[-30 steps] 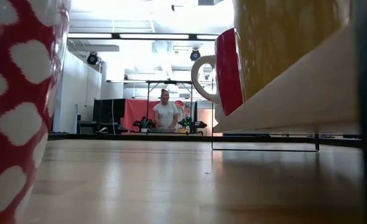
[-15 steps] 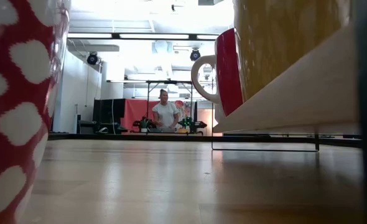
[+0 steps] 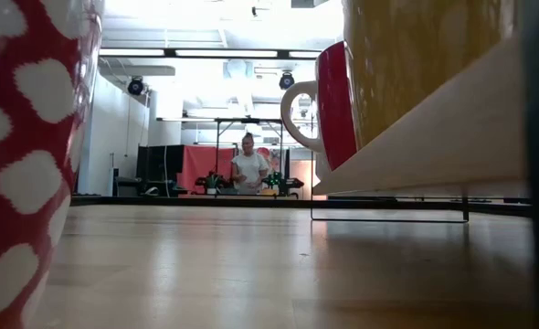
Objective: Place coffee mugs
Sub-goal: Put the gray and white mug on the shelf
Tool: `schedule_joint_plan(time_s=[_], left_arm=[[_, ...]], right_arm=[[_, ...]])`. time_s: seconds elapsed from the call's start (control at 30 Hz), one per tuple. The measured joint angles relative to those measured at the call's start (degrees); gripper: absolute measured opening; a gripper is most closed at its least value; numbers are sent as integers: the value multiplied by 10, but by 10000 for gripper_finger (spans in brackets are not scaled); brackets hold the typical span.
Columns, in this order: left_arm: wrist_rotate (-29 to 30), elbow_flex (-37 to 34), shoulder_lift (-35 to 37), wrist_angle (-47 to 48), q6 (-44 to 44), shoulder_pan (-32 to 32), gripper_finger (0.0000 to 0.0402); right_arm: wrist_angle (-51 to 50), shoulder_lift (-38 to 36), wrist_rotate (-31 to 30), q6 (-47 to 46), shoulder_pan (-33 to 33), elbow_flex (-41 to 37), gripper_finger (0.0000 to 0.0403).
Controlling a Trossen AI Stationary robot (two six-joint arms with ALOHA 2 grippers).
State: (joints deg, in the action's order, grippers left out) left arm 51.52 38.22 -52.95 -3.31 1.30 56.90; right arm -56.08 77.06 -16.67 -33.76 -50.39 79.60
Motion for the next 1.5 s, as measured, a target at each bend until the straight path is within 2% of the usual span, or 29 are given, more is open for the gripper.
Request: schedule_joint_plan(time_s=[0.47, 0.77, 1.1, 1.5], left_arm=[[7, 0, 0, 0, 0, 0, 154], [7, 0, 0, 0, 1, 0, 154], [8, 0, 0, -11, 1, 0, 154], [8, 0, 0, -13, 2, 0, 154]], right_arm=[[31, 70, 61, 27, 2, -17, 0], [43, 98, 68, 46, 8, -17, 0], [43, 136, 112, 137, 38, -17, 0], [49, 142, 141, 222, 55, -16, 0]])
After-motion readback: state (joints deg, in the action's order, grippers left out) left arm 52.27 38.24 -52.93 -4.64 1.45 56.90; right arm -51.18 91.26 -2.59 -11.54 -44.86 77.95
